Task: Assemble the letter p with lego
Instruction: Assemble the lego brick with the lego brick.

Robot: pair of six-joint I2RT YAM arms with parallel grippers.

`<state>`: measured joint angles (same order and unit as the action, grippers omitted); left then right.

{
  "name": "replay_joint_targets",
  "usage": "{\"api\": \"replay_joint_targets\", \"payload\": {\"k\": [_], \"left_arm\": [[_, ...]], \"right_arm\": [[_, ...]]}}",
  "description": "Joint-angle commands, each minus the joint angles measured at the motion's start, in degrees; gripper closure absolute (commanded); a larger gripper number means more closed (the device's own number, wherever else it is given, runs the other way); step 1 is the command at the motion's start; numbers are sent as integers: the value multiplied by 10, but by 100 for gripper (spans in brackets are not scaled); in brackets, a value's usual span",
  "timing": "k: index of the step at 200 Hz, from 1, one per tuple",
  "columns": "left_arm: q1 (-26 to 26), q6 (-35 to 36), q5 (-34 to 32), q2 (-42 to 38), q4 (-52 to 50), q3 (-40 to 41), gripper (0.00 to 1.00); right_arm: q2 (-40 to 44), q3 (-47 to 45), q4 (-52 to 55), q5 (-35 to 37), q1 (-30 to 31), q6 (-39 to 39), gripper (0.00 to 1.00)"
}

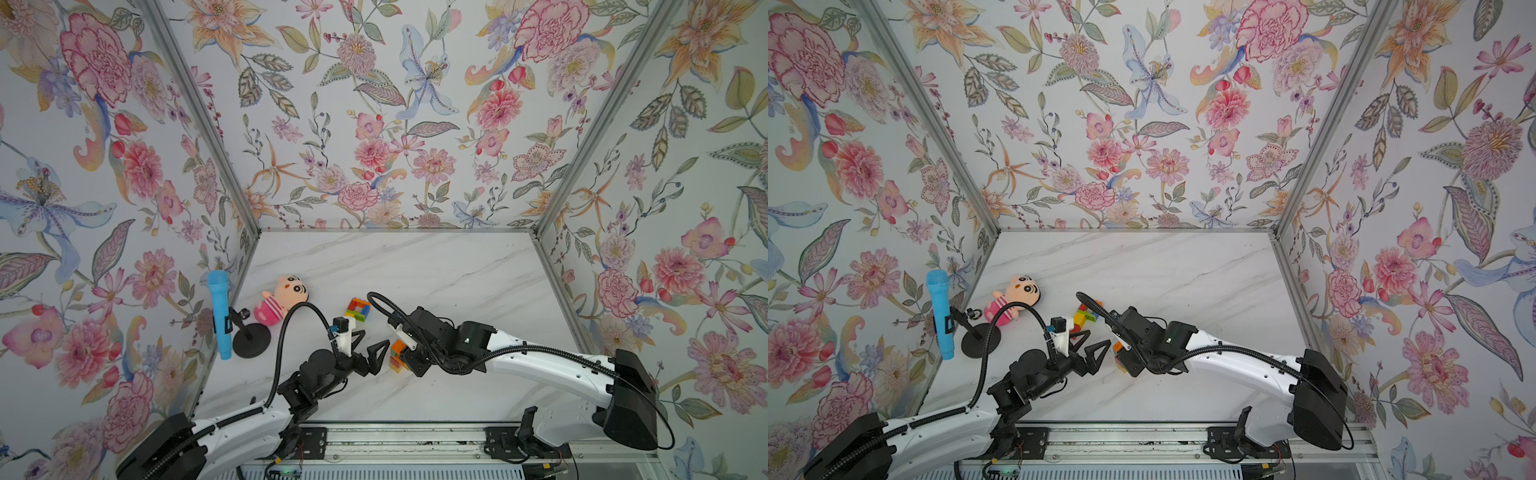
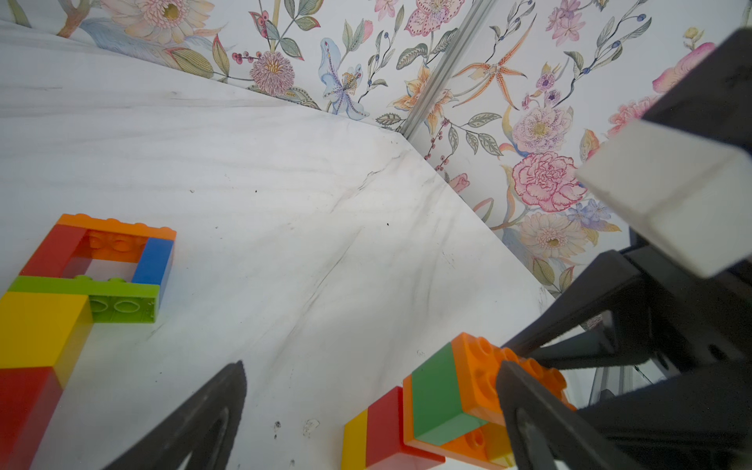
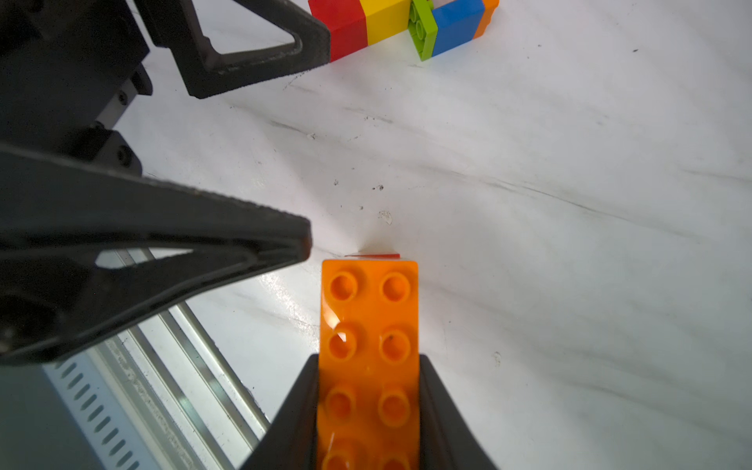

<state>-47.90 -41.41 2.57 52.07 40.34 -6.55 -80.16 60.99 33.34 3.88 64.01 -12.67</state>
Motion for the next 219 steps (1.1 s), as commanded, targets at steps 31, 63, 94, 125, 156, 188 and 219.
{"api": "replay_joint_targets", "payload": {"k": [31,63,94,125,156,188,219], "left_arm": [[6,0,19,17,17,-29,1],[5,2,23,31,9,-36,1],[0,7,16,49,-3,-60,1],[-1,6,1,53,-15,-63,1],[-4,11,-5,63,-20,-68,1],[-8,13,-12,74,-23,-73,1],[-8,13,-14,81,-21,-75,1]], "right_arm": [[4,-24,-6,-3,3,8,74],[1,-24,-6,-2,3,10,74],[8,-26,-2,4,-3,-3,74],[15,-13,14,2,-6,-34,75],[7,-4,27,11,2,-40,75],[3,-1,27,15,8,-49,75],[-3,9,36,22,18,-53,75]]}}
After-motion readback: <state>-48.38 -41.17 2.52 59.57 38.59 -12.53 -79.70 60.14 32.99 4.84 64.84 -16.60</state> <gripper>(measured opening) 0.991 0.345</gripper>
